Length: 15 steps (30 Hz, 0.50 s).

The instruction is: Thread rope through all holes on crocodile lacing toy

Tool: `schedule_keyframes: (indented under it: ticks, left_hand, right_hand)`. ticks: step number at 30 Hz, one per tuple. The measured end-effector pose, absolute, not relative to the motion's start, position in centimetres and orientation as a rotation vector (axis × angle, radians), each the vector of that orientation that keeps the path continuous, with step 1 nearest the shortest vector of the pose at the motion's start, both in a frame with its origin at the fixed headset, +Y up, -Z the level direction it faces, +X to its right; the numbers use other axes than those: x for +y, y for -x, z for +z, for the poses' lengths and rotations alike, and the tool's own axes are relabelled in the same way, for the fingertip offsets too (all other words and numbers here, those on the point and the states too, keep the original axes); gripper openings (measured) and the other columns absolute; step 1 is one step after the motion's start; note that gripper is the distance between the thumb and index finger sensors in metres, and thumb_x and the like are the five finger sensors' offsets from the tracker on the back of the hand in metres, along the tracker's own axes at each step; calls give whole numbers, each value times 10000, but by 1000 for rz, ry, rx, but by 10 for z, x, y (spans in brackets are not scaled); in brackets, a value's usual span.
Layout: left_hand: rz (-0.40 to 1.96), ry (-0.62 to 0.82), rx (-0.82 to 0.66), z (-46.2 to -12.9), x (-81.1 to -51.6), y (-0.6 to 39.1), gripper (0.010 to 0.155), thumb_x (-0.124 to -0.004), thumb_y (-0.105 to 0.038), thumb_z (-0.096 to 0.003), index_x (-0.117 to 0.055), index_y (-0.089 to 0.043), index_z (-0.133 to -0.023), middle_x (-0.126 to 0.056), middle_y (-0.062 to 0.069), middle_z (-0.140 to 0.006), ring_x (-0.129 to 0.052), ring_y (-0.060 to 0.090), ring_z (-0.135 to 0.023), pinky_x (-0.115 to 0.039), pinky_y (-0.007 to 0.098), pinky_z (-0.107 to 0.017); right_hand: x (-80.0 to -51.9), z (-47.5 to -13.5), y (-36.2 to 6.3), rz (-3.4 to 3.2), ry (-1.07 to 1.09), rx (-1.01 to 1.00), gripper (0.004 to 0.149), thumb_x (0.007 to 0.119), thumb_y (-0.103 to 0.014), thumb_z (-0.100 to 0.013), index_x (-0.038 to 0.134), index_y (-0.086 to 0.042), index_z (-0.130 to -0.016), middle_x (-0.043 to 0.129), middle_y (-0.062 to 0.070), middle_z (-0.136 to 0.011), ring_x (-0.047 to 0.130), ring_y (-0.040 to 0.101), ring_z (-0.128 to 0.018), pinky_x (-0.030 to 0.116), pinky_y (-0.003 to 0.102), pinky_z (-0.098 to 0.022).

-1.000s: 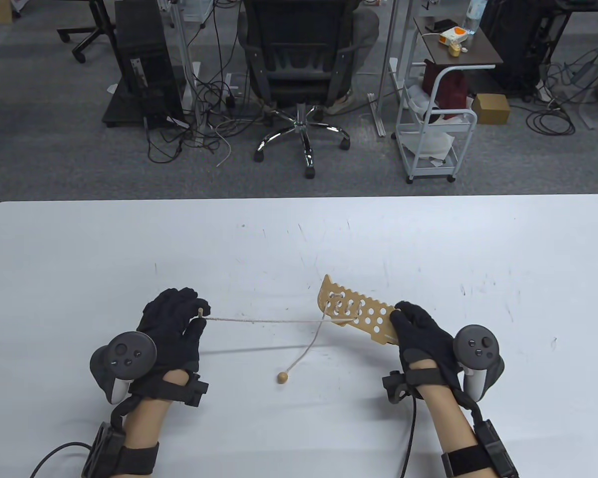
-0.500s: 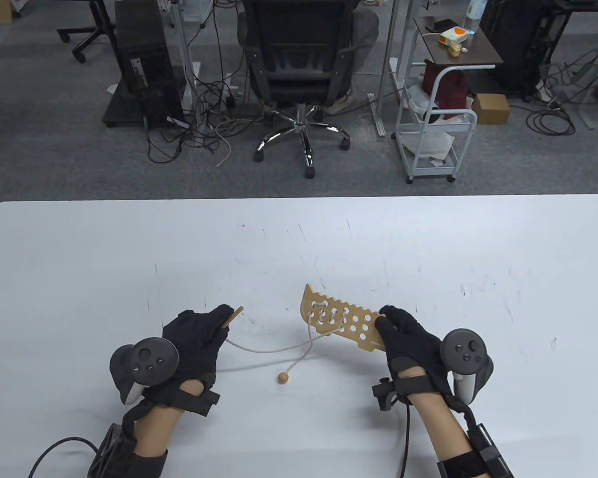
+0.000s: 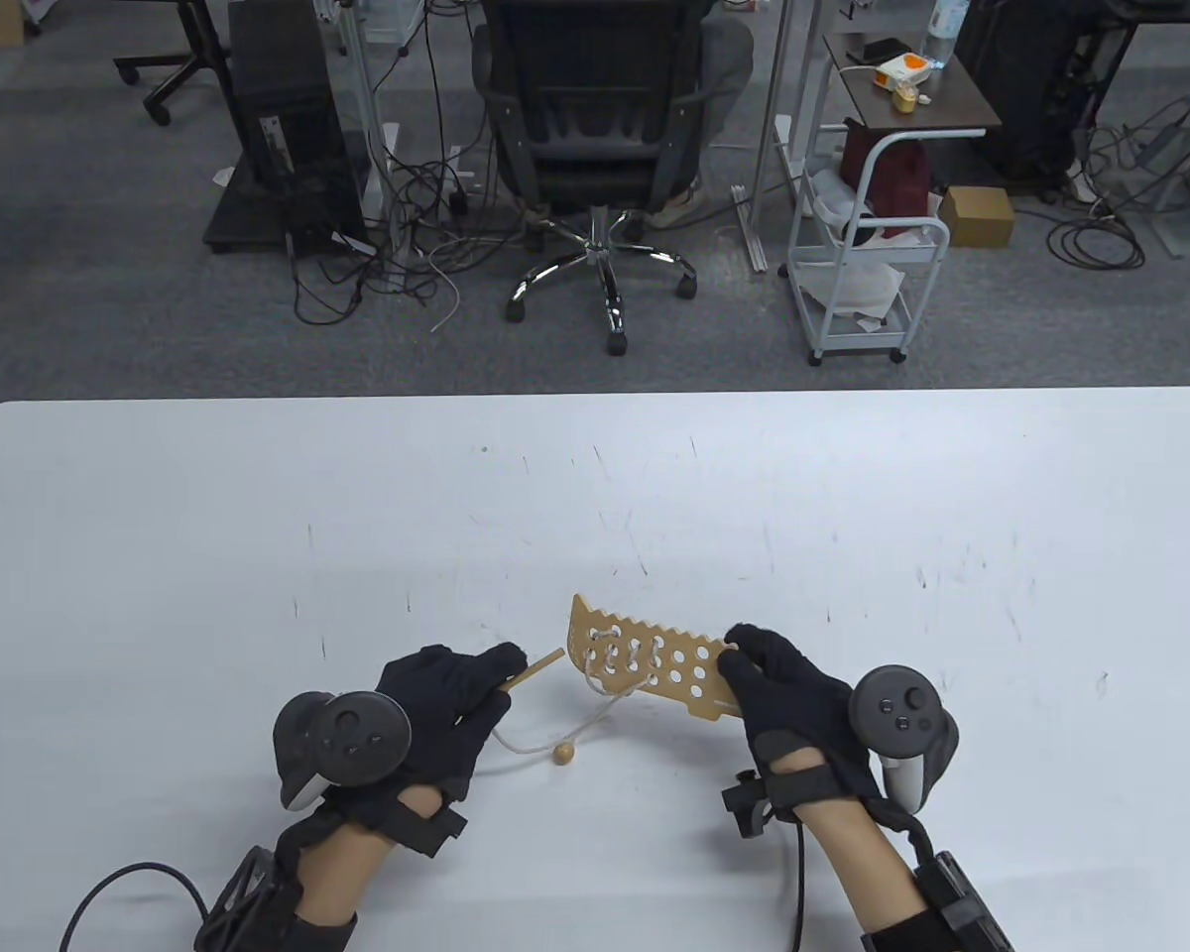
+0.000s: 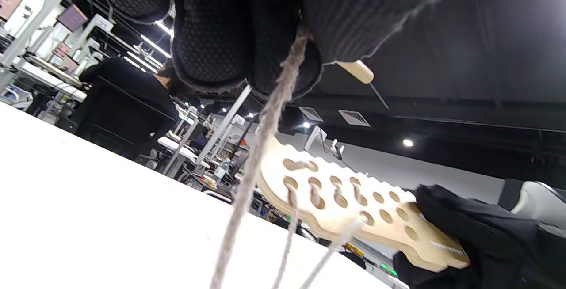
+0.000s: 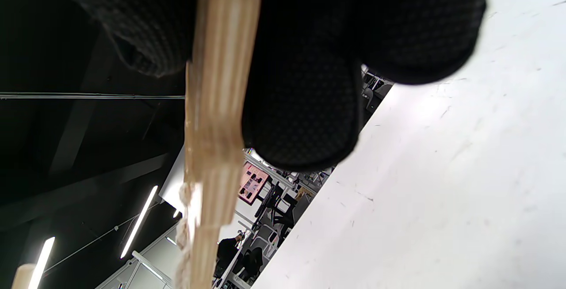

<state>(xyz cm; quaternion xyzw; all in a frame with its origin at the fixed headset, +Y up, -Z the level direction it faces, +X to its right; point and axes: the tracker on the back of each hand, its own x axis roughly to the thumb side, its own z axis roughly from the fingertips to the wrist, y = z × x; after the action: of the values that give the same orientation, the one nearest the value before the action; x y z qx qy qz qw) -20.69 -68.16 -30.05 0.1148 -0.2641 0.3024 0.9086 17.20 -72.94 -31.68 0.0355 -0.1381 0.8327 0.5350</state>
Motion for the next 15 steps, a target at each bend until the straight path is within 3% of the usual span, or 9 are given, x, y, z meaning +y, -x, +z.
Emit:
schedule_keyframes:
  ticks: [15]
  left_hand:
    - [577,-181,-646,-286,-682,179,420,-918,-390,-437,-891,-338,-852,-1055,-43,-662,-1004,243,-670,-698,511,-690]
  right_hand:
    - [-725,-307,-151,2005,-181,-311,469,860,-396,-449,836,-98,-810,1074,41,-567,1120,224,-387,877,419,-314]
